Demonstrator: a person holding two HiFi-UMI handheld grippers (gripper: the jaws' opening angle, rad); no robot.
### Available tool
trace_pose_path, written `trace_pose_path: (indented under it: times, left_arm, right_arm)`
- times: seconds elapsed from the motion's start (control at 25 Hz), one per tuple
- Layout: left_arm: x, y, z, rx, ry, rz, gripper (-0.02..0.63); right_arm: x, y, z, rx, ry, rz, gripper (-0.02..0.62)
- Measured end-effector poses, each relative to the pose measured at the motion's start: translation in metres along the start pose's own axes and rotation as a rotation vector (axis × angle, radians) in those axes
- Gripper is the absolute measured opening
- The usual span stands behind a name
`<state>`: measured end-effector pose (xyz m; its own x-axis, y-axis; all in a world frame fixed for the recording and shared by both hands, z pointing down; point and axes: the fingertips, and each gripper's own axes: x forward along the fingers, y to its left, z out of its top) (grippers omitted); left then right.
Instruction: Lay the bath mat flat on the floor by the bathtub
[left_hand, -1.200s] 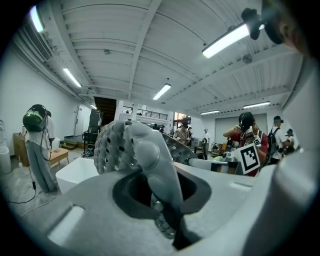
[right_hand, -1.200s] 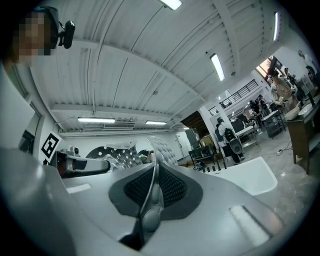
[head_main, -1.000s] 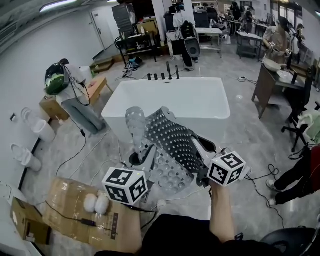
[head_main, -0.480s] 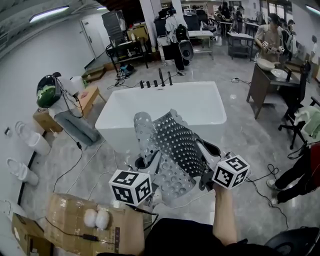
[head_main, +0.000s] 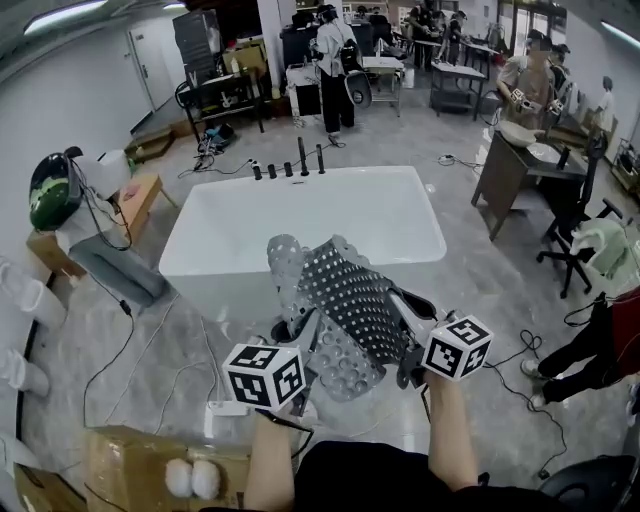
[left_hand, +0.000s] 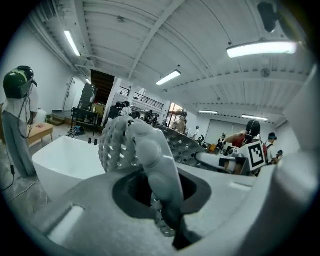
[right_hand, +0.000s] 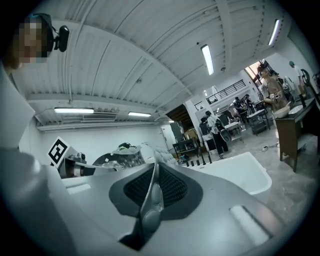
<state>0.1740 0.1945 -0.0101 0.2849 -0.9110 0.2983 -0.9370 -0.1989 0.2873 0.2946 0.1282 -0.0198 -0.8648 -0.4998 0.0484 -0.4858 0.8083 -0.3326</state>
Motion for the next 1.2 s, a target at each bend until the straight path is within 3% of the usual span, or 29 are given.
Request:
trace_pose_path:
  times: [0.28, 0.52, 0.76, 1.2]
  left_arm:
    - [0.039, 0.108, 0.016, -0.054, 0.109, -0.036, 0.051]
    - [0.061, 0.179, 0.037, -0.053, 0.140, -0.062, 0.051]
    - [0.079, 0.215, 0.033, -0.074, 0.183, -0.091, 0.051]
    - [0.092, 0.277, -0.021, -0.201, 0.287, -0.050, 0.051]
  right_arm:
    - [0.118, 0.002, -0.017, 0.027, 0.072, -0.042, 0.021]
    - [0.197, 0.007, -0.027, 0.037, 0.081, -0.083, 0.021]
    - [0.231, -0.007, -0.036, 0.066, 0.105, -0.129, 0.021]
    - [0.263, -0.014, -0.108, 0.149, 0.230, -0.181, 0.021]
